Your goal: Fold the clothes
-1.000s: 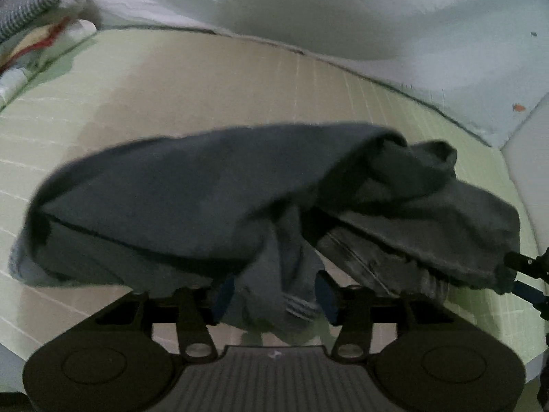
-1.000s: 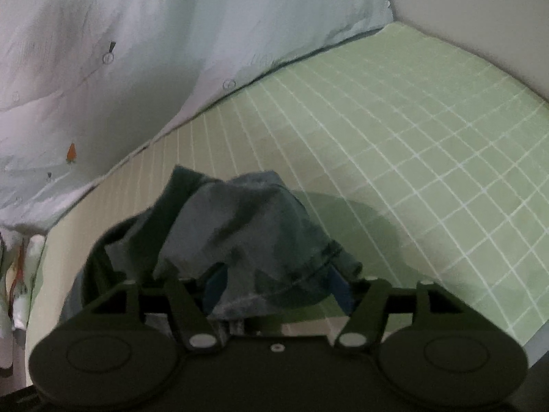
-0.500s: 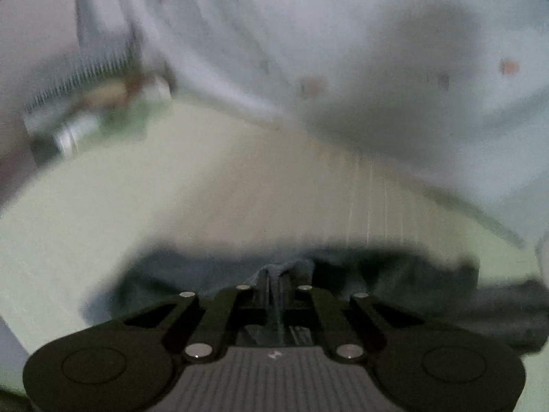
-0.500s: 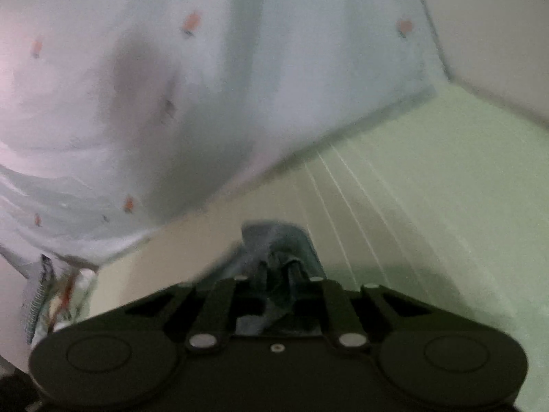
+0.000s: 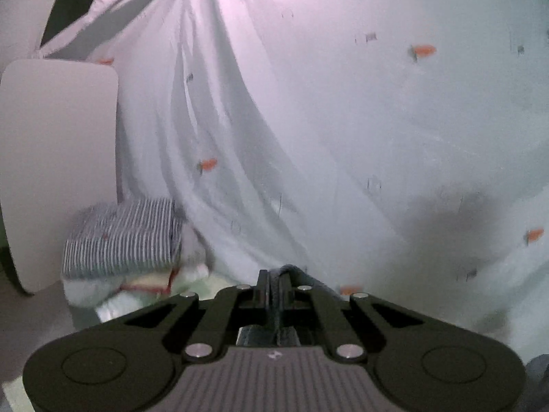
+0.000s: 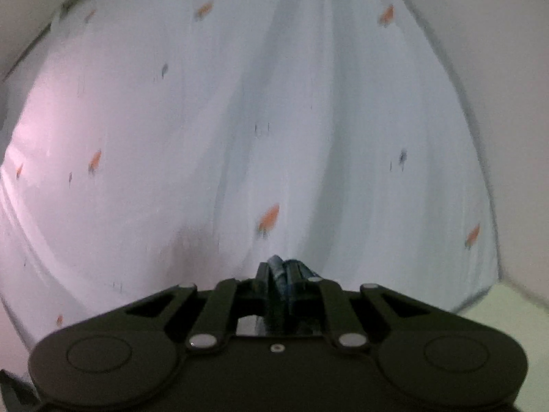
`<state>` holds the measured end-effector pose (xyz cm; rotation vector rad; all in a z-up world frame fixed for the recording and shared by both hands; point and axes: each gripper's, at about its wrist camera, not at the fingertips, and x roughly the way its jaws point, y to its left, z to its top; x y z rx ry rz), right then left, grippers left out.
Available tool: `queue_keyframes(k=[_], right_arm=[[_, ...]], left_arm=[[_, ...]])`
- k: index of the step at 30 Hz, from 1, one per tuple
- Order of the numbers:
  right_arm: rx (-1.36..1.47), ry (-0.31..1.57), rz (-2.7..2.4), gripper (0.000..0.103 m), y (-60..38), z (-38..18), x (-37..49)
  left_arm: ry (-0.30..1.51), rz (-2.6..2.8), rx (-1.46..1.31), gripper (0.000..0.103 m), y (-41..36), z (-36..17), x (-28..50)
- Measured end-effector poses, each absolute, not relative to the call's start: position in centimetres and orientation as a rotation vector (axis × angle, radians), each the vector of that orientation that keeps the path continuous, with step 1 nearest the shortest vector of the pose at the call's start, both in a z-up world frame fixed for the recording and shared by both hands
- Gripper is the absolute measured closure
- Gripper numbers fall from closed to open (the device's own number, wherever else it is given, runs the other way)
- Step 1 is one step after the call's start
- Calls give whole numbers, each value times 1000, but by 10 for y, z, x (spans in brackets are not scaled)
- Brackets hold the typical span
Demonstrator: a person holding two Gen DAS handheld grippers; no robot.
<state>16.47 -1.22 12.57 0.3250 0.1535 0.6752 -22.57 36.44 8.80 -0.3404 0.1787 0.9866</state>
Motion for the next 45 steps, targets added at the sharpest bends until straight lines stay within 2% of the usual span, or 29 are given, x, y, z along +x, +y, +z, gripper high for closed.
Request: queue_keyframes(k=[3, 7, 10, 14, 17, 19, 21, 23, 25, 30, 35, 38, 39, 45], right_arm=[[352, 87, 617, 93, -39, 139, 160], [389, 88, 496, 93, -77, 129, 153], [380, 214, 361, 93, -104, 84, 151], [208, 513, 170, 94, -116, 2, 150], [100, 655, 109, 88, -115, -42, 139], [95, 723, 111, 77, -117, -61, 131], [99, 745, 133, 72, -112, -66, 129], [69, 751, 157, 70, -105, -67, 131], [55, 754, 186, 62, -96, -69, 132], [18, 756, 256, 53, -69, -75, 129], [-20, 759, 287, 45, -48, -77, 133], [-26, 759, 300, 42, -42, -77, 138], [-30, 760, 305, 41, -40, -77, 142], [-34, 765, 325, 35, -21, -83, 170]], left_arm=[[131, 1011, -351, 98, 371, 95, -236], [189, 1052, -395, 98, 381, 70, -246], [317, 1065, -468, 98, 383, 27, -253], [532, 1054, -569, 97, 367, -47, -258], [638, 1023, -605, 97, 350, -83, -262], [667, 1007, -634, 96, 344, -93, -265], [696, 991, -663, 95, 339, -103, -268], [702, 987, -672, 95, 339, -104, -269], [689, 983, -690, 94, 342, -100, -272], [649, 978, -733, 83, 348, -89, -282], [530, 1005, -749, 79, 361, -59, -304], [483, 1064, -675, 68, 373, -38, -312], [487, 1075, -650, 63, 378, -35, -311], [709, 989, -658, 56, 402, -83, -271]])
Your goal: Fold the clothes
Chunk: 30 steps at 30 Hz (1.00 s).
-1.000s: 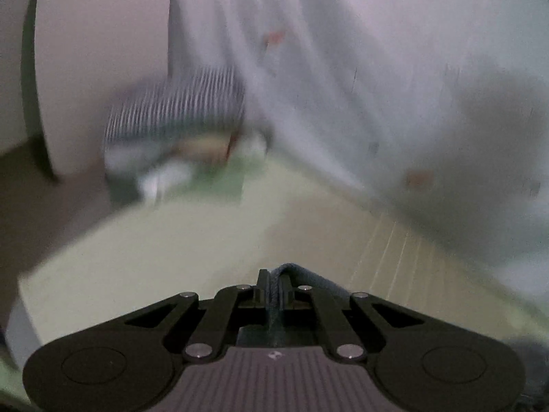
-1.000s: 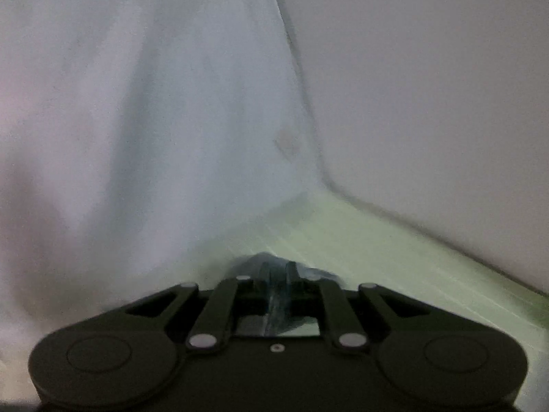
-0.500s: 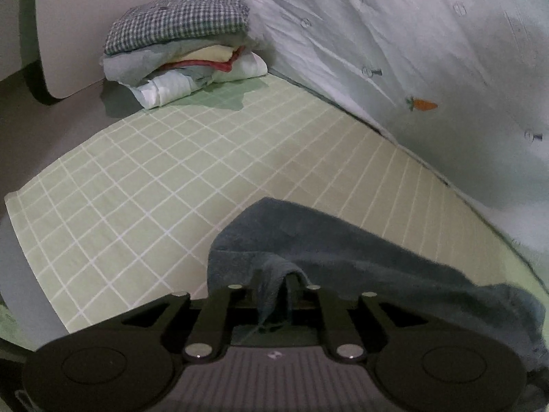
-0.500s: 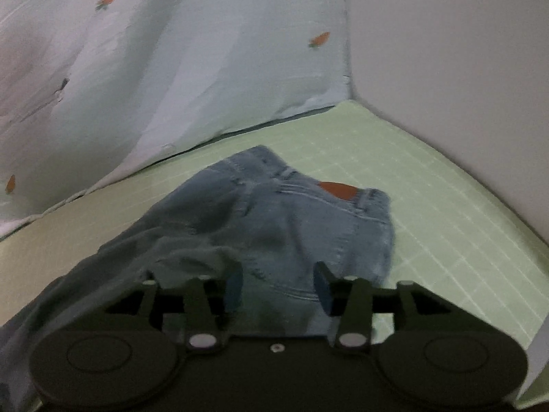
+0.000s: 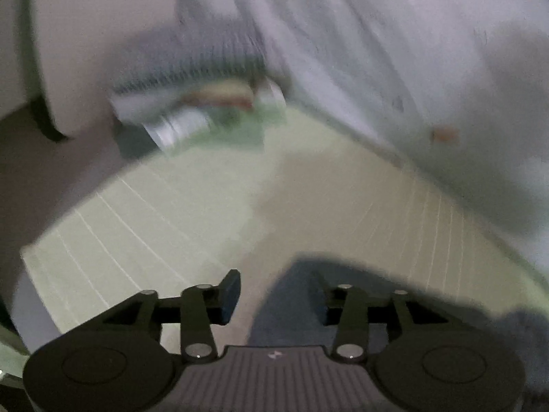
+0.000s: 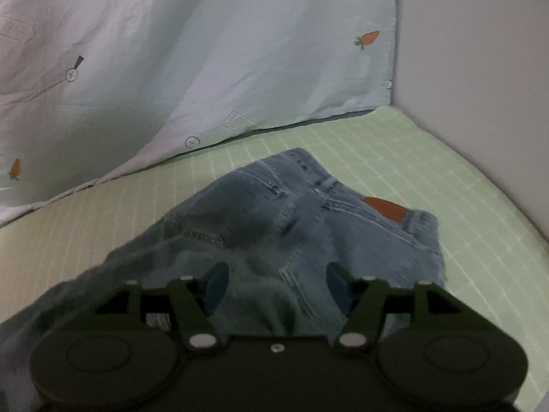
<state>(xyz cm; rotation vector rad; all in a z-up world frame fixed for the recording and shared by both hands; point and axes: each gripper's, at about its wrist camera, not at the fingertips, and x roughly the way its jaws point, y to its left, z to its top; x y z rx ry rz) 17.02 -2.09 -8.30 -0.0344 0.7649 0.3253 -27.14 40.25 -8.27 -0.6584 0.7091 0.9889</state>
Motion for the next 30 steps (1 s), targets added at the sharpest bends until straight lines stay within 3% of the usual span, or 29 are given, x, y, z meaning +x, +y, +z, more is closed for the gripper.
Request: queue_keyframes(k=[3, 10, 17, 18, 19, 20, 21, 22, 26, 30], right_arm=[[-23, 757, 338, 27, -8, -82, 190], [35, 794, 354, 20, 27, -88, 275], [129, 990, 338, 21, 75, -144, 366], [128, 1009, 320, 27, 80, -152, 372], [118, 1018, 305, 45, 85, -158, 375], [103, 1009, 298, 57, 87, -161, 376], [87, 1000, 291, 75, 90, -165, 376], [79, 987, 288, 92, 91, -167, 376], [139, 861, 315, 98, 73, -147, 368], [103, 659, 317, 99, 58, -98, 354]], left_arm=[[779, 944, -706, 50, 414, -112, -249], [849, 949, -829, 49, 467, -146, -218], [976, 912, -807, 49, 473, -173, -184], [986, 918, -803, 51, 472, -175, -181], [995, 937, -797, 52, 472, -177, -179], [1006, 964, -790, 68, 473, -179, -178], [1017, 991, -783, 88, 473, -180, -176], [1021, 1008, -786, 91, 474, -181, -176], [980, 1021, -720, 95, 476, -158, -166], [881, 955, -499, 95, 474, -96, -129]])
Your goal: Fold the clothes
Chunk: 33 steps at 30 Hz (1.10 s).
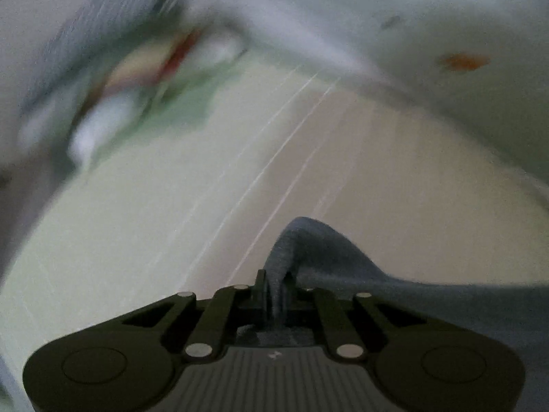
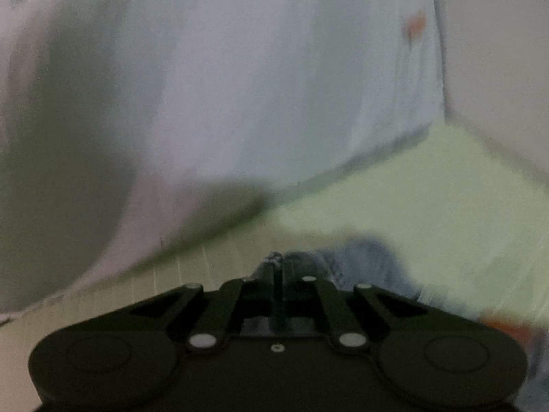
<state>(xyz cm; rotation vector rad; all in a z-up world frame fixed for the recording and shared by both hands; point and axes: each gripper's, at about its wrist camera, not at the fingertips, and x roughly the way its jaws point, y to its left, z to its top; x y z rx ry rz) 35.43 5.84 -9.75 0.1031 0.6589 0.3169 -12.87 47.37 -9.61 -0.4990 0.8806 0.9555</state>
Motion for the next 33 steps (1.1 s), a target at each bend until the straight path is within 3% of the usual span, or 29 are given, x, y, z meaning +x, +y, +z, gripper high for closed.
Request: queue_keyframes(k=[4, 6, 8, 10, 12, 13, 15, 26, 33], right_arm=[[105, 449, 279, 99, 45, -43, 344], [131, 411, 239, 98, 40, -31, 352], [144, 405, 191, 87, 40, -26, 365], [41, 438, 107, 55, 53, -28, 376], [3, 444, 98, 47, 55, -28, 367], [1, 450, 106, 38, 53, -30, 359], [-1, 509, 112, 24, 41, -44, 337], [-9, 814, 94, 24, -39, -116, 207], [58, 910, 113, 23, -72, -136, 173]], left_arm=[[758, 909, -323, 94, 477, -42, -84], [717, 914, -267, 76, 486, -37, -56], [714, 972, -212, 67, 495, -45, -29], [735, 1002, -195, 61, 493, -54, -15], [733, 973, -238, 51, 487, -63, -15], [737, 951, -272, 44, 482, -68, -18], [766, 897, -355, 42, 470, -82, -29], [998, 625, -603, 42, 341, -154, -105], [1045, 464, -615, 39, 285, -164, -106]])
